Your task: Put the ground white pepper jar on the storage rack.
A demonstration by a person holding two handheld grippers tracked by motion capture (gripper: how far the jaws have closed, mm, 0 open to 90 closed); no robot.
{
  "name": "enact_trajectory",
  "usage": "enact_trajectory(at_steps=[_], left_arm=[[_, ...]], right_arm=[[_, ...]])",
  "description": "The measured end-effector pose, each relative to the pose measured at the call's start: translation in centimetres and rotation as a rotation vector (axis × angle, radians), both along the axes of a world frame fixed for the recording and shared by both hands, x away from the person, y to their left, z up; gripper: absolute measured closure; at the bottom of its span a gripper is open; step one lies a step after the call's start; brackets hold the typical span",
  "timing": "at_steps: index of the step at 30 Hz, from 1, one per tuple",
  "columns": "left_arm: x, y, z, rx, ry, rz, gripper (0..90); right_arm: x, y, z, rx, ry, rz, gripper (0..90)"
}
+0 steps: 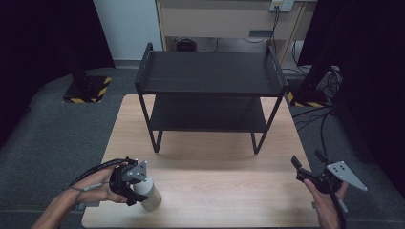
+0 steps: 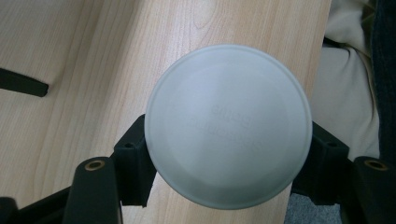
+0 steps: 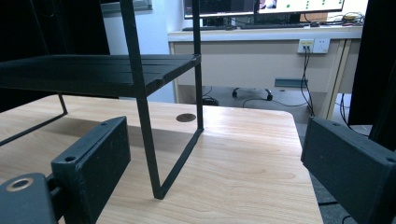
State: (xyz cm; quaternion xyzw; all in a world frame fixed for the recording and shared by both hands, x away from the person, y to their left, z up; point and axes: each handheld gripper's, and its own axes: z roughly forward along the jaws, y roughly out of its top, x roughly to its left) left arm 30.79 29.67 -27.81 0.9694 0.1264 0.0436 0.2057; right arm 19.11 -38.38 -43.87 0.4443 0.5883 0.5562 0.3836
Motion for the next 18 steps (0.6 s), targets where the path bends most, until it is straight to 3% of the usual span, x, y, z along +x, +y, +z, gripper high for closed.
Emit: enact_trajectory(at_steps=[4,10,15,18], left_arm=[[-0.1,0.3,-0.2,-0.018,0.004,0.023,33.0],[0.1,0.1,0.3,-0.007,0.008,0.022,33.0],[0.3,-0.3,2.1,-0.006,0.008,0.014,33.0],[0.6,-0.4,4.6,-0.026,0.001,0.017,33.0]], right_arm=[[0.0,0.0,0.0,0.0,0.001,0.001,8.1],[0.0,0.0,0.0,-0.001,0.0,-0.001,8.1],[0.0,0.0,0.0,0.0,-0.001,-0.001,8.1],[0.0,0.0,0.0,0.0,-0.005,-0.004,7.7]])
